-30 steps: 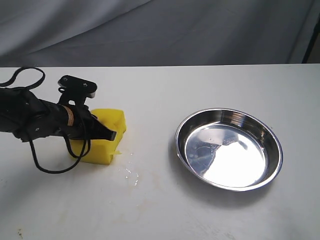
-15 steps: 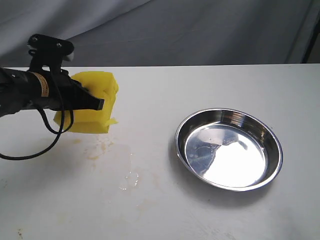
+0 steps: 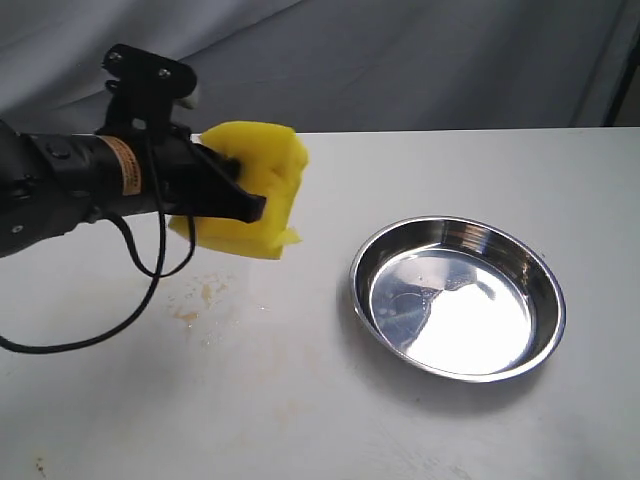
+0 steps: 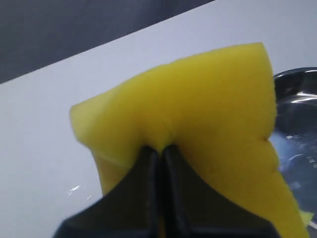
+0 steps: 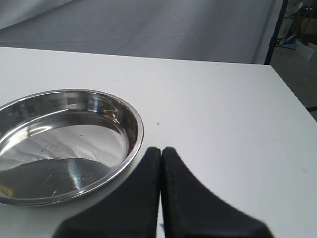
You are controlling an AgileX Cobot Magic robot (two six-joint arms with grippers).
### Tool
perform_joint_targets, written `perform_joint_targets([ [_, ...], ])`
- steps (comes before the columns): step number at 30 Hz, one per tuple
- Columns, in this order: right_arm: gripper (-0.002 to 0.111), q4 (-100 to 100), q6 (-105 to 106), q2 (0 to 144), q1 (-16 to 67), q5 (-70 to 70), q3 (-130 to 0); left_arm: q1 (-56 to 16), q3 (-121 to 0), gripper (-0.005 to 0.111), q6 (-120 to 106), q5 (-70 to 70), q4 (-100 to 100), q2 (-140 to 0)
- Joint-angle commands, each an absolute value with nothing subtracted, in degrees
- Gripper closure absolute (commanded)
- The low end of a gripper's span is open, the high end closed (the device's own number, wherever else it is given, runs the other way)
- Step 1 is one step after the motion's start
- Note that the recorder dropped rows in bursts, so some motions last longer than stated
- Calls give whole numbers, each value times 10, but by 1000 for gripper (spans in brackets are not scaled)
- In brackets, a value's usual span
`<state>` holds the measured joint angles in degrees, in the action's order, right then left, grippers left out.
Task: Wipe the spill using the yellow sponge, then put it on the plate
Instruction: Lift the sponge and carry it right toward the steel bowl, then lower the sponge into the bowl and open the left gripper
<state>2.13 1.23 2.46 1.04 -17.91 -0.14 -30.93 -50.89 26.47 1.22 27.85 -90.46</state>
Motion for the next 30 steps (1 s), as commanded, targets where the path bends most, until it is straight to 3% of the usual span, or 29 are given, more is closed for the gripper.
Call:
perform_joint_targets([
  [1,108,19,10,22,6,-177,0,-361,-509,107,280,92,277,-902],
  [6,108,19,10,22,6,-177,0,-403,-518,107,324,168,277,-923],
  [16,108,19,10,22,6,-177,0,-457,-628,107,360,159,277,-1065],
  [30,108,19,10,22,6,-177,0,-463,-690,107,403,148,277,-1206],
])
